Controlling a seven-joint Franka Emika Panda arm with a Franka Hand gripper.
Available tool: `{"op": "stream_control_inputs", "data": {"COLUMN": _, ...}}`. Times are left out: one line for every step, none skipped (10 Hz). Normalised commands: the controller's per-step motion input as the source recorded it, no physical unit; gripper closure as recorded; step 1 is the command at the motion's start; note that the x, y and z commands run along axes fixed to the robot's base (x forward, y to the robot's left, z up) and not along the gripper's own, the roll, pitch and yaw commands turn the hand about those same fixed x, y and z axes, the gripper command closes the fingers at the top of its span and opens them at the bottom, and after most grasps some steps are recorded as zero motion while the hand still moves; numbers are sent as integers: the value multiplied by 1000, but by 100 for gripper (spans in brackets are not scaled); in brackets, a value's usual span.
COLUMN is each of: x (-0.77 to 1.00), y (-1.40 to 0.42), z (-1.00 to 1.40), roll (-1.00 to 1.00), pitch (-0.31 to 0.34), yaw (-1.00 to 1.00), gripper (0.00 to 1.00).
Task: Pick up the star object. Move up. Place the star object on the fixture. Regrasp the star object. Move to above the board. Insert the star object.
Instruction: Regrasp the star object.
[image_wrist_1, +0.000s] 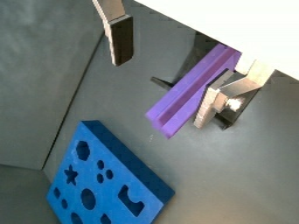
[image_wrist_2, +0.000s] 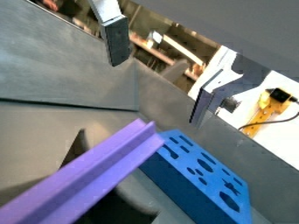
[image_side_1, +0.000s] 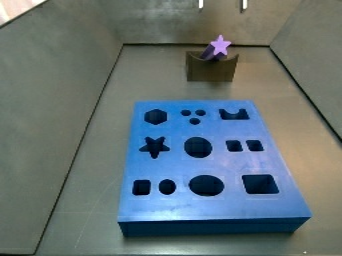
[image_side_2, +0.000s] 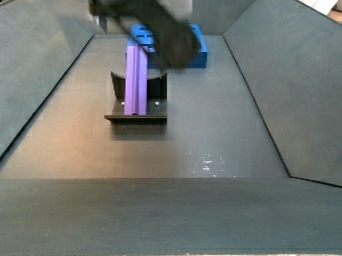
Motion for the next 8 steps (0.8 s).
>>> {"op": "stream_control_inputs", "data": {"x": -26, "y": -1000, "z": 784, "roll": 1000, "pitch": 58, "yaw": 32, "gripper": 0}}
{"op": "stream_control_inputs", "data": {"x": -60, "y": -1000, "z": 725, "roll": 1000, "pitch": 52, "yaw": 31, "gripper": 0}}
{"op": "stream_control_inputs", "data": {"x": -71, "y": -892, "z": 521, "roll": 1000, "pitch": 46, "yaw": 30, "gripper": 0}}
{"op": "stream_control_inputs", "data": {"x": -54, "y": -709, "z": 289, "roll": 1000, "pitch": 44, "yaw": 30, "gripper": 0}}
{"op": "stream_control_inputs", "data": {"x": -22, "y": -458, "z": 117, "roll": 1000, "pitch": 43, "yaw": 30, "gripper": 0}}
{"op": "stream_control_inputs", "data": {"x": -16, "y": -318, "z": 87, "roll": 1000, "pitch": 42, "yaw": 30, "gripper": 0}}
{"op": "stream_control_inputs", "data": {"x": -23, "y": -109, "z": 65, "roll": 1000, "pitch": 41, "yaw": 30, "gripper": 0}}
{"op": "stream_control_inputs", "data": {"x": -26, "y": -12, "z": 31, "roll": 1000, "pitch": 37, "yaw": 31, "gripper": 0}}
